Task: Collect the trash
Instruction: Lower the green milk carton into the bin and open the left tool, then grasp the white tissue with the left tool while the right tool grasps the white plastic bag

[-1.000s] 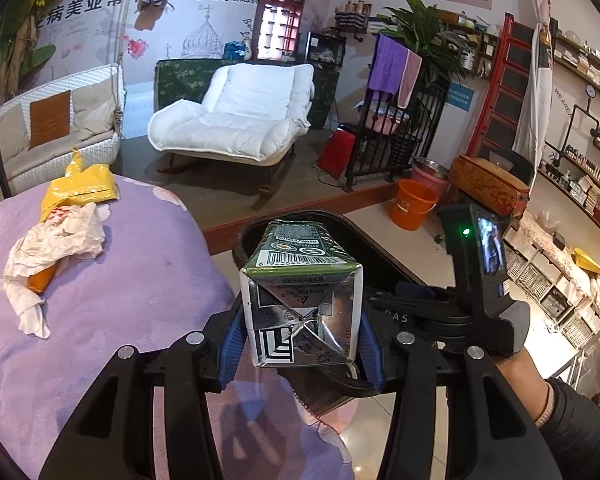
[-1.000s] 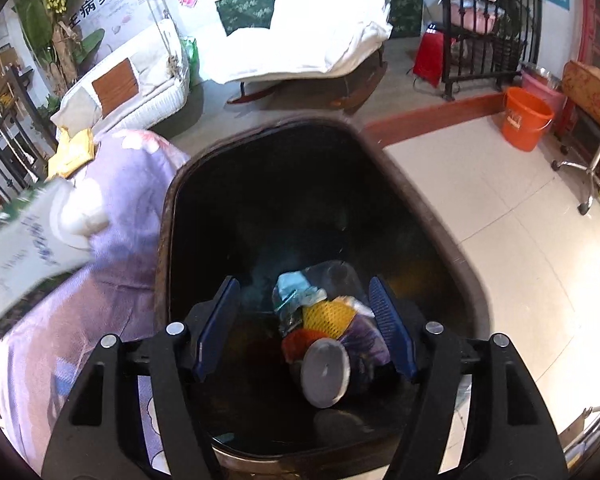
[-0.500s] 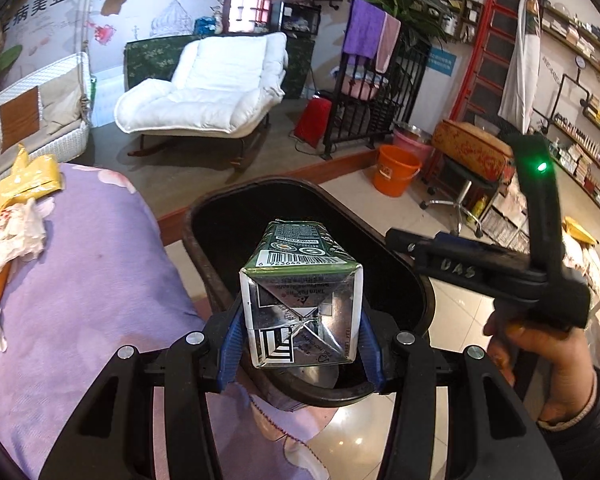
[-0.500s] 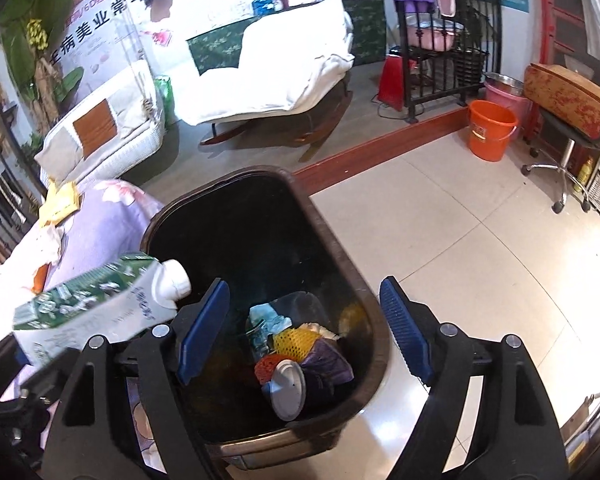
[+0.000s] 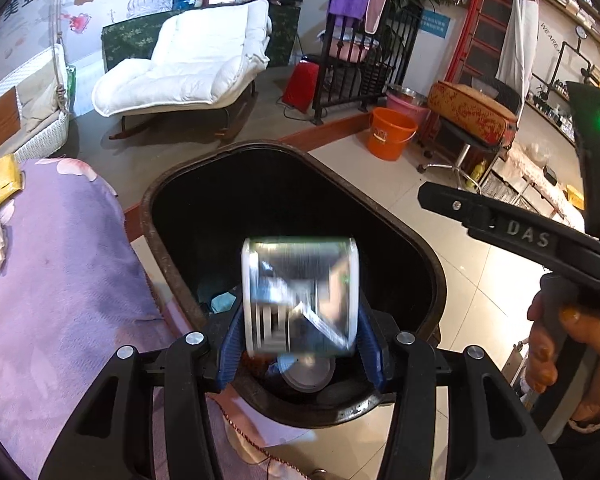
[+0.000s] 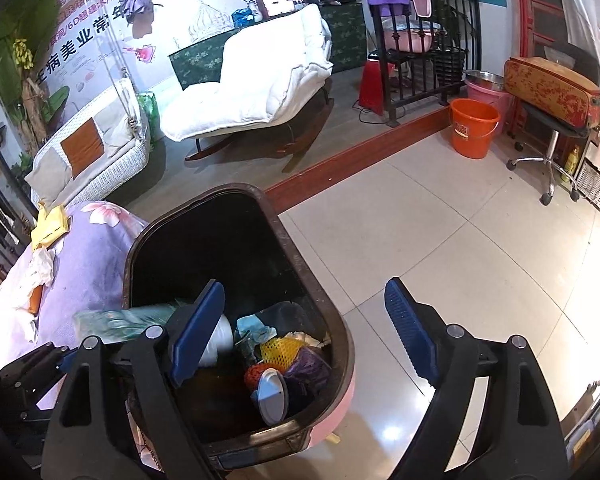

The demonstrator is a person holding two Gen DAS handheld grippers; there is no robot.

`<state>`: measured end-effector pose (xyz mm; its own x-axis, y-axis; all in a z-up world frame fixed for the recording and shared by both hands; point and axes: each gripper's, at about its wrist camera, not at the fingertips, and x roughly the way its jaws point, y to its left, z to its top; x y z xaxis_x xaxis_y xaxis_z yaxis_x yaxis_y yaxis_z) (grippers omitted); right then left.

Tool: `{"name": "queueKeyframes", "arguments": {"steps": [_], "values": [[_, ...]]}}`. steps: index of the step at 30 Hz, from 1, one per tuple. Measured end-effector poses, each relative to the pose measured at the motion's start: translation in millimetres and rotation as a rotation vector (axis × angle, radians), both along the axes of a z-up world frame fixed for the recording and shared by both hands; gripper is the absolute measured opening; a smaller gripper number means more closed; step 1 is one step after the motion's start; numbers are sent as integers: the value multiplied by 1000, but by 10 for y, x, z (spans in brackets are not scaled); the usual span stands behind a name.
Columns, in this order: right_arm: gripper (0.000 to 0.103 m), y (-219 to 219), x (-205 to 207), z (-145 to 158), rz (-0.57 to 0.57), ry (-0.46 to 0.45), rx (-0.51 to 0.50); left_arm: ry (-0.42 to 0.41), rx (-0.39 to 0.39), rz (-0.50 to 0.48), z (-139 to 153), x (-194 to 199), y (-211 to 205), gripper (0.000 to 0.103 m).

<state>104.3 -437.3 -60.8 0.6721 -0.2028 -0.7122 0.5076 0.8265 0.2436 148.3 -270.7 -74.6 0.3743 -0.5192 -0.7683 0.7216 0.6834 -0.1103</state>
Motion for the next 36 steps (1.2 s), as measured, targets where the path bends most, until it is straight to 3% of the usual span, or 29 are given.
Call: {"name": "queueKeyframes", "arguments": {"steps": [2, 5, 8, 22, 36], "values": [[83, -19, -9, 4, -7, -1, 0, 0, 9, -5, -16, 4, -34, 52], [84, -58, -28, 7, -19, -4, 0, -22, 13, -5, -12, -9, -70, 72], [84, -74, -35, 10, -29, -6, 0, -39, 0, -4, 7, -35, -65, 78], [86, 69, 38, 67, 11, -24, 0, -86, -29, 46, 139, -128, 206, 82], [86, 789, 397, 205, 217, -72, 16, -149, -34, 202, 318, -146, 1014, 85]]}}
